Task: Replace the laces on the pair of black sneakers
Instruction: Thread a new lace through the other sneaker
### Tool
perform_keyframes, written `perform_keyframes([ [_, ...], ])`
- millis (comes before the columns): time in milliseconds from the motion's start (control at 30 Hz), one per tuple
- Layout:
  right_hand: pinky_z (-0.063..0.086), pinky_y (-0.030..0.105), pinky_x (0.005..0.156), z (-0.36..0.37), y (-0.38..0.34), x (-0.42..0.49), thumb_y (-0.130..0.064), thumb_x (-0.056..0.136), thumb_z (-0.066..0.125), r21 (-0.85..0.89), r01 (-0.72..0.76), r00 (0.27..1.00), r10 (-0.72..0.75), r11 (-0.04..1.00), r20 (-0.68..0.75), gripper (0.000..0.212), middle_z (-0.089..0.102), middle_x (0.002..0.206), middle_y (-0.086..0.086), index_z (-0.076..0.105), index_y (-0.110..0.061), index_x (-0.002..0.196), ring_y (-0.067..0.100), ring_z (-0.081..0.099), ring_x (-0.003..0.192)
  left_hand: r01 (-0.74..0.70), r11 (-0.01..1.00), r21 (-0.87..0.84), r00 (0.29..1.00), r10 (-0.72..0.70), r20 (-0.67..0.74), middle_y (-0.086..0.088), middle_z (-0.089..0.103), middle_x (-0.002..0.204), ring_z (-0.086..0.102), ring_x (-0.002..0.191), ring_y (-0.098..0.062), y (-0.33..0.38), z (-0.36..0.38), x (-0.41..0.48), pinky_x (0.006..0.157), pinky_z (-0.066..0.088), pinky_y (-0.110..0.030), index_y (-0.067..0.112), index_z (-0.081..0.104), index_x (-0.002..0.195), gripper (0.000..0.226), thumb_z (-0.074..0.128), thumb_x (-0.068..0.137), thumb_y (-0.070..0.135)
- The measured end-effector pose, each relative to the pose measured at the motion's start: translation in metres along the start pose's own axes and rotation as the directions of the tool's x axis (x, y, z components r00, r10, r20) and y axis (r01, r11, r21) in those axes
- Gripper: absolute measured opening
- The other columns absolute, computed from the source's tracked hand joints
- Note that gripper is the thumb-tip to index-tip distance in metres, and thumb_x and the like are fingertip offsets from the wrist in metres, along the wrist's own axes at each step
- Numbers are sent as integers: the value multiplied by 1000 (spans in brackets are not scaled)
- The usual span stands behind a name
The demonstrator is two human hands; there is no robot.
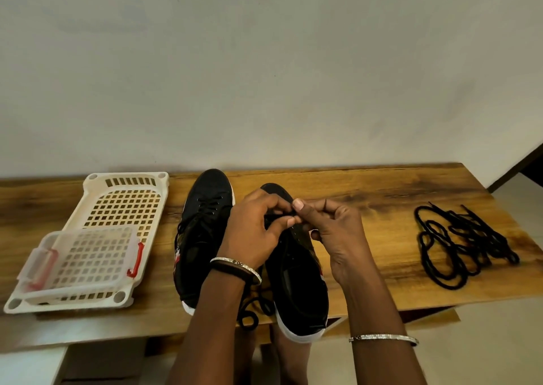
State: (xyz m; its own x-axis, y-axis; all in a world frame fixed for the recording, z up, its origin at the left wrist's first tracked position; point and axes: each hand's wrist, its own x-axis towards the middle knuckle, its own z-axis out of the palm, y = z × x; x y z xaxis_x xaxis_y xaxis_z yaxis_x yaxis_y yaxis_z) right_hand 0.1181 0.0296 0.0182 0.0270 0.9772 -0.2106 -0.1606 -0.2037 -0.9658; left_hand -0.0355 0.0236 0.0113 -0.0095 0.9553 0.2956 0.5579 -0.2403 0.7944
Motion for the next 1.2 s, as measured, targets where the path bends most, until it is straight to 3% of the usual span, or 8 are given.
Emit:
perform_keyframes([
  [167,49,22,58,-3,3,2,-33,83,81,-108,1,1000,0,994,15,23,72,78,5,76,-12,88,13,60,68,92,991,96,990,-81,-112,14,66,84,61,82,0,2,-1,0,71,49,-18,30,76,87,7,78,83,25],
  [267,47,15,57,-12,3,3,-28,82,82,-375,-12,998,35,927,55,19,70,89,1,73,-20,96,6,63,72,262,948,180,960,-236,-152,19,65,82,59,76,5,2,-3,-2,62,45,-17,37,72,80,7,74,84,31],
  [433,57,29,73,-21,3,0,-20,75,84,-561,-51,967,181,826,179,36,63,106,0,67,-26,106,16,66,85,316,920,233,948,-296,-115,20,66,82,58,70,7,4,-5,-3,59,46,-21,40,74,81,3,73,84,40],
  [533,56,25,67,-21,2,-1,-14,74,83,-605,-5,966,161,796,203,42,62,105,-2,64,-26,110,11,63,78,320,909,268,947,-317,-57,20,66,79,62,73,0,6,-2,-4,60,51,-24,41,73,79,3,73,83,42],
  [633,46,18,59,-19,5,1,-14,75,81,-736,73,971,119,673,205,44,60,100,-4,62,-23,113,8,58,71,320,907,272,945,-325,-28,19,66,77,62,71,-1,8,3,-4,59,51,-23,41,73,78,4,73,81,43],
  [900,61,44,77,-19,14,6,-18,86,67,-721,124,984,10,682,178,23,68,92,-9,71,-31,104,15,69,78,366,842,396,926,-372,-65,14,66,85,63,72,-7,10,9,-3,56,50,-24,33,70,75,7,69,82,36],
  [1100,59,48,82,-19,15,7,-29,80,62,-673,58,987,57,737,148,21,69,92,-13,71,-41,94,14,70,85,345,871,350,930,-367,-5,14,64,88,61,74,-4,6,13,-2,63,54,-26,33,74,80,5,73,85,35],
  [1200,59,48,85,-21,16,7,-23,85,64,-634,23,986,89,773,144,21,69,92,-12,73,-41,92,15,70,89,345,859,378,928,-372,-2,14,67,91,64,82,-7,7,16,-2,67,55,-28,34,74,84,3,73,86,36],
])
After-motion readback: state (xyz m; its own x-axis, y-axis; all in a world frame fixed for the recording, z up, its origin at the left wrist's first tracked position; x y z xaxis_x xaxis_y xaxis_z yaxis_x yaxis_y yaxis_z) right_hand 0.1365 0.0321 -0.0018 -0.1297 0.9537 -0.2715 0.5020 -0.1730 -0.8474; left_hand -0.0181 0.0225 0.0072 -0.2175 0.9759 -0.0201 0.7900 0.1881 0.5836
